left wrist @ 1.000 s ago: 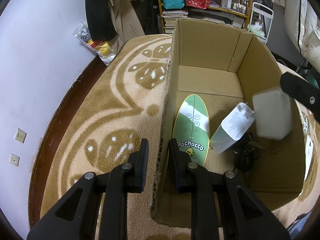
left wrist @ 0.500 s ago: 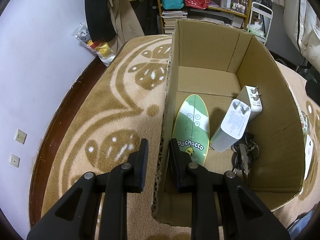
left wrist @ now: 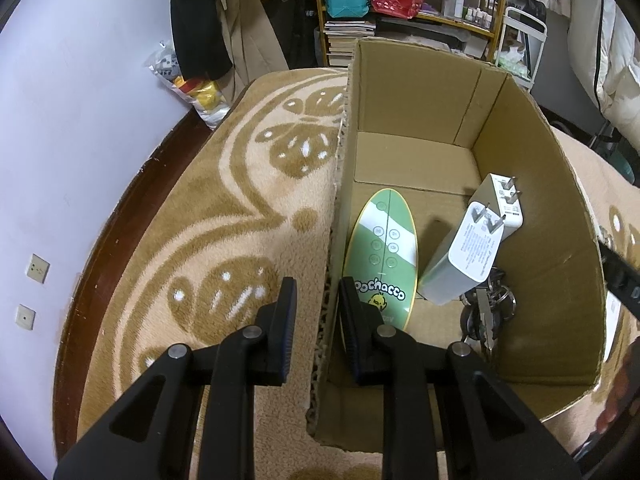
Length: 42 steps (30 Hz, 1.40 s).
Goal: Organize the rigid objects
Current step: 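Grasp the metal key ring on the rug with the right gripper, then carry the key ring into the box and open the right gripper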
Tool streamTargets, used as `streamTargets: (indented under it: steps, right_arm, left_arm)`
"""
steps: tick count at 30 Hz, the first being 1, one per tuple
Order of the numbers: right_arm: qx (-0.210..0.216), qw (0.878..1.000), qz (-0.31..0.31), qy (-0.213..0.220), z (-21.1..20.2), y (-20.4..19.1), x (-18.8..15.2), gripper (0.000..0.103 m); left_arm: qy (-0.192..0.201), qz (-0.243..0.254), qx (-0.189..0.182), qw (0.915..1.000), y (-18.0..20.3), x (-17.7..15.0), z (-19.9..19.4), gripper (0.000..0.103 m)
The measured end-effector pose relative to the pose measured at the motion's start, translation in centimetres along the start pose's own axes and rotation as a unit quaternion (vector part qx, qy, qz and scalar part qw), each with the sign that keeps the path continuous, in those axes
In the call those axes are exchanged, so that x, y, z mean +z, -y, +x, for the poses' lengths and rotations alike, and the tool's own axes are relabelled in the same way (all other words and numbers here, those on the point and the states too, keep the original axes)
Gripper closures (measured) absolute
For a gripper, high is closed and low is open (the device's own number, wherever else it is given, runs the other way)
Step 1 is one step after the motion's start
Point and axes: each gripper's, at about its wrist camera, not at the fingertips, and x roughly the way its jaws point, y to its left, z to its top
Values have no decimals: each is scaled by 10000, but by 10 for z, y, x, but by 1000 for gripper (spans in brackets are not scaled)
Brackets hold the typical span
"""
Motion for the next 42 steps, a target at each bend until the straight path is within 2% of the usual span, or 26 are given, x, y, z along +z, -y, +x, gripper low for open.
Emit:
streamTargets:
  steps: [2, 4, 5, 6, 9, 12, 14, 16, 18, 19, 27, 42]
  right_arm:
    - [-1, 9998, 147, -159, 8, 7, -2, 21]
    - [-11, 9992, 259, -292, 16, 13, -5, 37]
    - [-97, 9990, 330, -278, 18, 16, -7, 53]
    - [-222, 9988, 388, -219, 19, 18, -9, 58]
    - [-298, 9979, 464, -345, 26, 26, -12, 60]
    - [65, 9947, 847, -584, 34, 36, -17, 62]
    - [90, 9947, 812, -619, 35, 34, -18, 64]
    - [64, 9958, 612, -671, 35, 26, -18, 72]
    - [114, 9963, 385, -762, 36, 17, -20, 85]
    - [132, 9969, 267, -733, 35, 12, -21, 87]
    - [170, 9983, -372, -404, 14, -19, -17, 91]
    - [525, 9959, -560, 486, -42, -44, 10, 91]
  left_arm:
    - [1, 10, 7, 10000, 0, 0, 0, 82]
    - [4, 33, 30, 10000, 1, 0, 0, 82]
    - [1, 42, 39, 10000, 1, 0, 0, 82]
    - [0, 53, 46, 10000, 2, 0, 0, 82]
    - [-5, 82, 68, 9999, 3, 0, 1, 82]
    - [-31, 93, 78, 9999, 3, 0, 2, 82]
    - [-28, 91, 77, 9999, 3, 0, 2, 82]
    - [-27, 77, 73, 9999, 3, 0, 2, 82]
    - [-25, 87, 80, 9999, 3, 0, 3, 82]
    - [-23, 85, 81, 9999, 3, 0, 2, 82]
    - [-23, 82, 79, 9999, 2, 0, 3, 82]
    - [-21, 88, 83, 9999, 2, 0, 2, 82]
